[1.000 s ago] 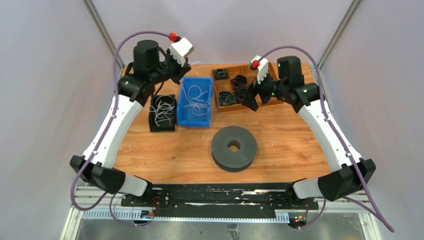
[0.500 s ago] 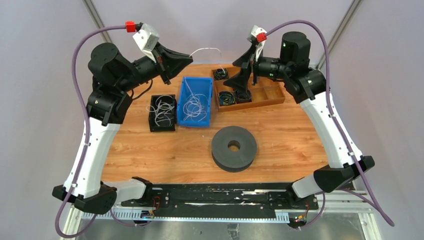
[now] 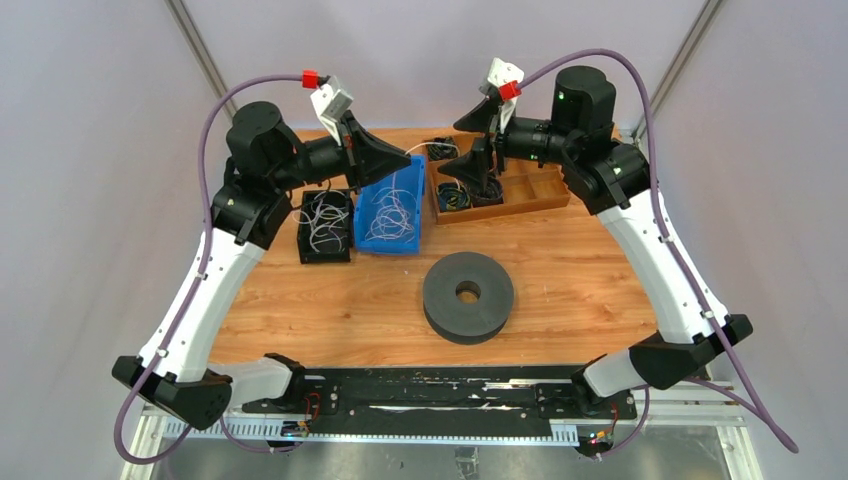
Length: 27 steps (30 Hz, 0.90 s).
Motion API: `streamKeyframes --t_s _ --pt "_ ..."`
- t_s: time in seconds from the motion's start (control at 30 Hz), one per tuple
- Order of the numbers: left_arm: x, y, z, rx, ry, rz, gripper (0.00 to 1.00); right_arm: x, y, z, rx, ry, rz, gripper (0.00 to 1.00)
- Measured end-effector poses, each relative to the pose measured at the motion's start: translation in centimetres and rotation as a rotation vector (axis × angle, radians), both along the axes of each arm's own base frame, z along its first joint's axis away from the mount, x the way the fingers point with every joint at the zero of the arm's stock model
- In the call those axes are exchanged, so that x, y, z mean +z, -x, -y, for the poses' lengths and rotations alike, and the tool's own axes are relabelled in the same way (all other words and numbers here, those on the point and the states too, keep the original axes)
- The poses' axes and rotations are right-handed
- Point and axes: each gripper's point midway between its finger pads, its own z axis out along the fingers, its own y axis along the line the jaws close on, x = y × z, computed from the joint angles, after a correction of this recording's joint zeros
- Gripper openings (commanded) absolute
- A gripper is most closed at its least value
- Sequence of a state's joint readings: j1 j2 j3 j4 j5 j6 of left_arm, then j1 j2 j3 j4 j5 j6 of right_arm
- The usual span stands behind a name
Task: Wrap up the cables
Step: Adjust the cable at the center of the board.
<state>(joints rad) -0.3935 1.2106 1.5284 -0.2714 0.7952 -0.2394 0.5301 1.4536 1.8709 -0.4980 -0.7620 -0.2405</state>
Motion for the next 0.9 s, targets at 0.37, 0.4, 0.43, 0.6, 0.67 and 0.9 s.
streamKeyframes --t_s 0.37,0.4,0.43,0.6,0.67,0.9 --pt "-2.3 1.1 1.4 -0.071 -0.041 -0.026 0.0 -1.2 0.4 -0.3 0.026 0.059 0.052 0.02" --pt "-2.6 1.1 1.4 -0.071 -0.044 -0.03 0.01 -1.5 0.4 -0.3 0.028 0.064 0.05 0.01" --pt "-2.8 1.0 1.4 -0.071 -0.047 -0.033 0.06 -1.8 0.5 -0.3 0.029 0.069 0.046 0.01" --pt "-5.3 0.3 1.7 -0.069 -0.072 -0.038 0.68 -2.2 0.4 0.4 -0.02 0.081 0.034 0.01" --pt "-7.3 -0.3 1.8 -0.06 -0.091 -0.051 0.82 -1.4 0.3 1.2 -0.069 0.074 0.048 0.0" --pt "-13.7 -2.7 0.3 0.045 -0.219 -0.066 0.97 2.9 0.3 5.6 -0.272 0.006 0.107 0.01"
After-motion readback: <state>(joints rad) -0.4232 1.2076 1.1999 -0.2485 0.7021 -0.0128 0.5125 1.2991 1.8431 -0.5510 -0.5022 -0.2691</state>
